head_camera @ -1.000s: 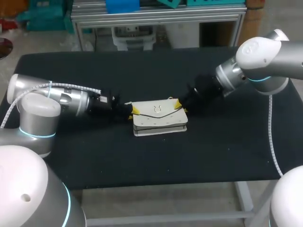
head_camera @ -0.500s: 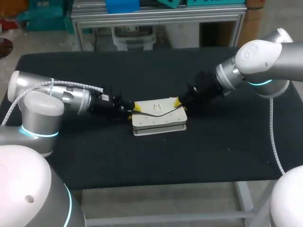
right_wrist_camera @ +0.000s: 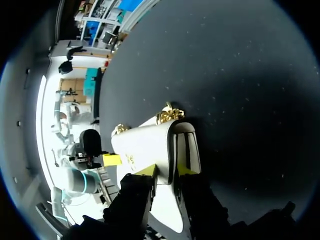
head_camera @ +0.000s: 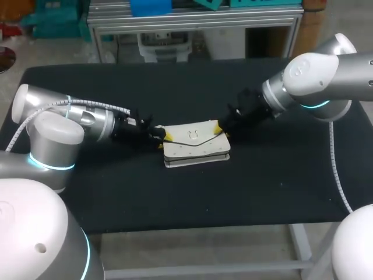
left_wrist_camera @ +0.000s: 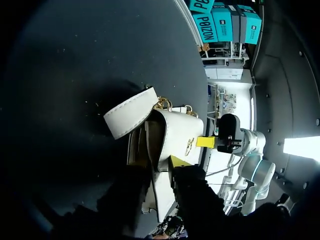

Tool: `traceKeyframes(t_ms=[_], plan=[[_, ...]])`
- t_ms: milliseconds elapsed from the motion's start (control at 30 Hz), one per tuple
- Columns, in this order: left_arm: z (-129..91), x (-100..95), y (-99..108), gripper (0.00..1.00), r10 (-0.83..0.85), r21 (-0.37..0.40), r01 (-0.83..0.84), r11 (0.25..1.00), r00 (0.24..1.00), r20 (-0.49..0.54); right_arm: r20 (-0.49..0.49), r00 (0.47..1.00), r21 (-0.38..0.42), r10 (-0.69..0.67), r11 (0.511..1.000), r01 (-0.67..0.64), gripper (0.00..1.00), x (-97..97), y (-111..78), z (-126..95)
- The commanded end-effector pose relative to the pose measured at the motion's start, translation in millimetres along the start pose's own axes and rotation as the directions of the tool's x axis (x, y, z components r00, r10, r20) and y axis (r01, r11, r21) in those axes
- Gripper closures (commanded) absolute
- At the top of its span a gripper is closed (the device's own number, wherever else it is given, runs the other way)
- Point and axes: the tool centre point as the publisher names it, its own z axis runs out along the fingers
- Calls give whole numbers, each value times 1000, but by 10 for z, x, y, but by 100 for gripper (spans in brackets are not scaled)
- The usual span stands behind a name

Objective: Pick up the bag, open it, inspect its contents, close it, and place it on the opposite side

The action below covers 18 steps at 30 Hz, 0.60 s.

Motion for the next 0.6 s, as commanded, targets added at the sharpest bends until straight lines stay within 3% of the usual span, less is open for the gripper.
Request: traceKeyframes(t_ms=[33,100,200,333,467,533,567,600], plan=[[194,-51,12,44,11,5,-11,1000,1000,-6,-8,1000,-19,-8,1000,8,39,44,-13,163],[174,-16,26,48,19,9,-19,1000,1000,-2,-9,1000,-29,-14,999,14,23,64,-5,129],[127,37,26,58,23,19,-23,1000,1000,-6,-19,1000,-50,-20,999,19,24,97,11,81],[133,18,-32,57,-5,28,6,1000,1000,-25,-33,999,-61,-16,998,14,26,112,57,95],[197,-51,-60,55,-27,27,28,999,999,-34,-50,999,-47,6,999,-8,55,72,65,183],[189,-41,-82,54,-33,49,35,998,999,-39,-55,998,-45,14,999,-16,75,52,66,196],[170,-16,-90,56,-29,58,31,998,999,-41,-55,998,-48,15,999,-18,100,53,68,184],[150,19,-91,61,-20,68,22,997,999,-41,-55,998,-55,10,998,-13,100,67,70,165]])
